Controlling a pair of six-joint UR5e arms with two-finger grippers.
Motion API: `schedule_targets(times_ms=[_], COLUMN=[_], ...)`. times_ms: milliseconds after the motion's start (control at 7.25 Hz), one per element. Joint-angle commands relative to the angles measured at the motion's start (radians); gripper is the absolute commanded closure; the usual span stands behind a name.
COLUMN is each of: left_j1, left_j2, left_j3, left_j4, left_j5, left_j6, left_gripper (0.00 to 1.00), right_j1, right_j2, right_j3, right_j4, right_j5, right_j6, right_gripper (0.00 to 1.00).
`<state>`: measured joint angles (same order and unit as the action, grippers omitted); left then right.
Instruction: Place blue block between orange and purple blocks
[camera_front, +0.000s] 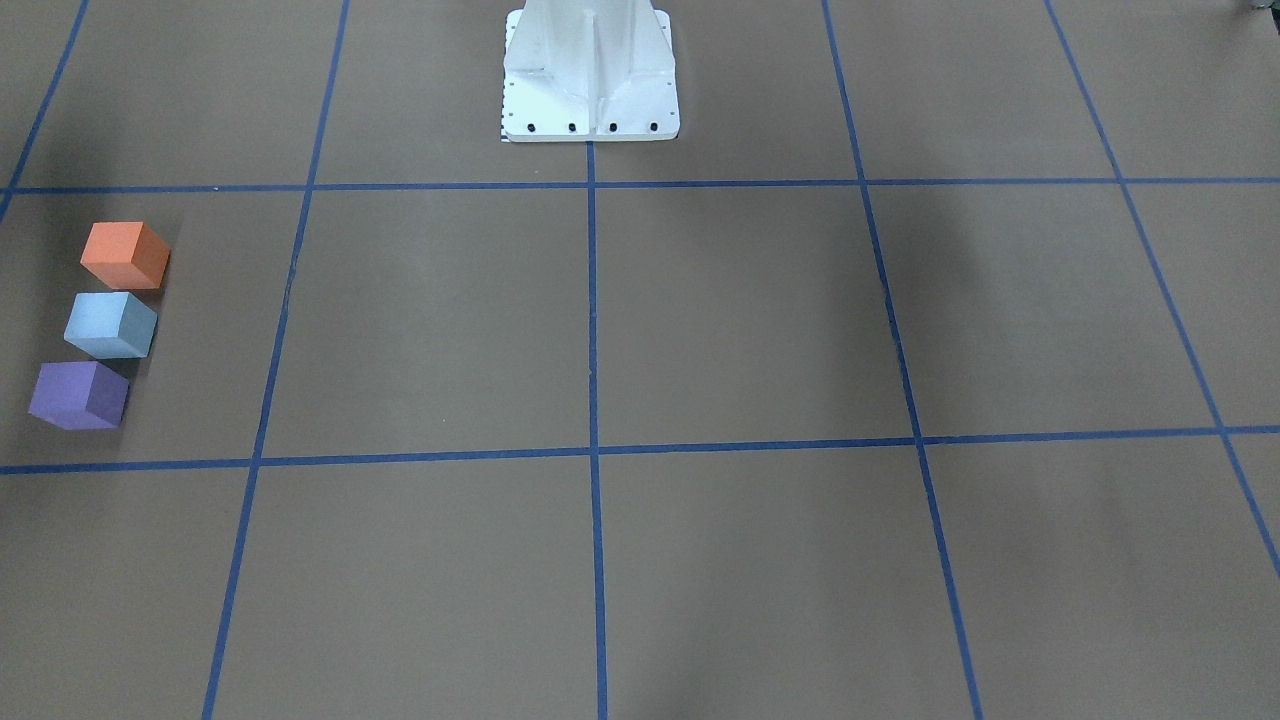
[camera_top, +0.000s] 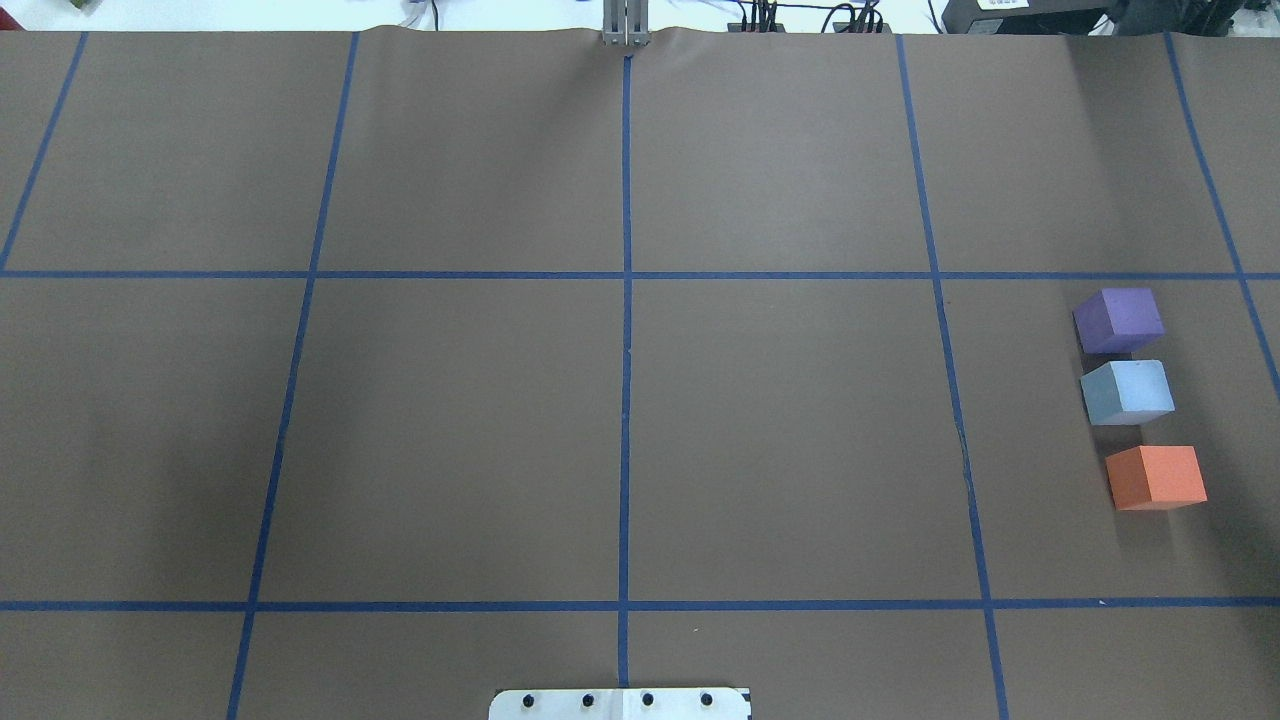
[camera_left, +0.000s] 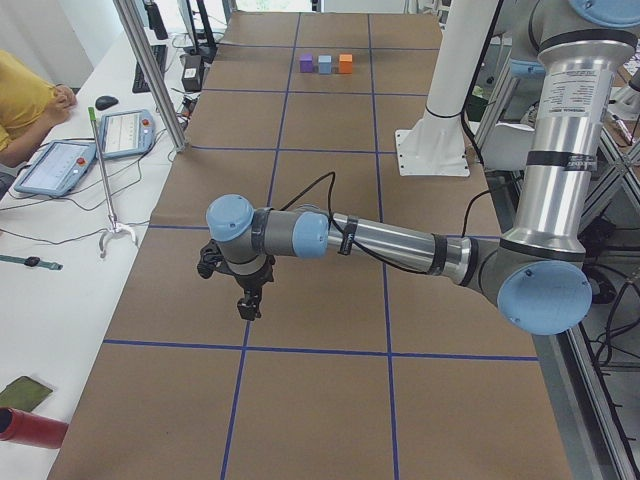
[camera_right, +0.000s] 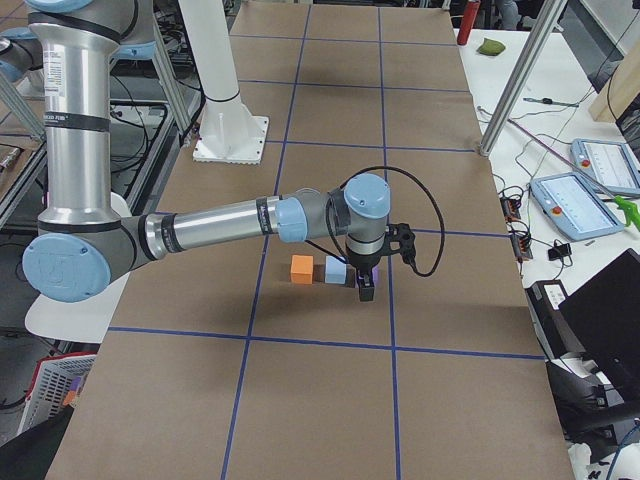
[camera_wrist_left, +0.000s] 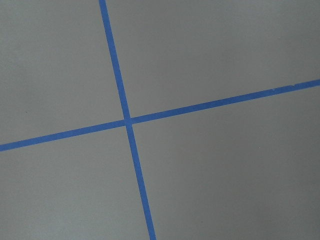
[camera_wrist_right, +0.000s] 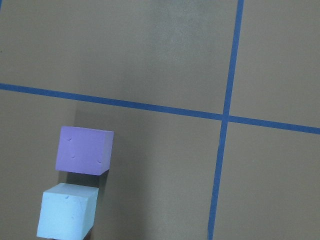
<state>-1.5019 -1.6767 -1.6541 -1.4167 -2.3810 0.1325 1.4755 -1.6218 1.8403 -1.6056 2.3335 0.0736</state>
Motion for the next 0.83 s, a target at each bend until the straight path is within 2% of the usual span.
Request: schedule_targets(times_ms=[0,690], left_j1=[0.0,0.0], left_j2=[0.0,0.002], left_j3=[-0.004,-0.013], left_j4=[-0.001,-0.018], left_j5=[0.0,-0.001], left_j6=[-0.001,-0.002], left_gripper=[0.0,0.0], right_j1=[0.006,0.025], right_j2=[-0.007,-0.049], right_j3=[0.0,0.02], right_j4=[-0.002,0.003], right_j5=[0.004,0.004], right_j6=[0.0,-0.029], right_gripper=[0.0,0.0])
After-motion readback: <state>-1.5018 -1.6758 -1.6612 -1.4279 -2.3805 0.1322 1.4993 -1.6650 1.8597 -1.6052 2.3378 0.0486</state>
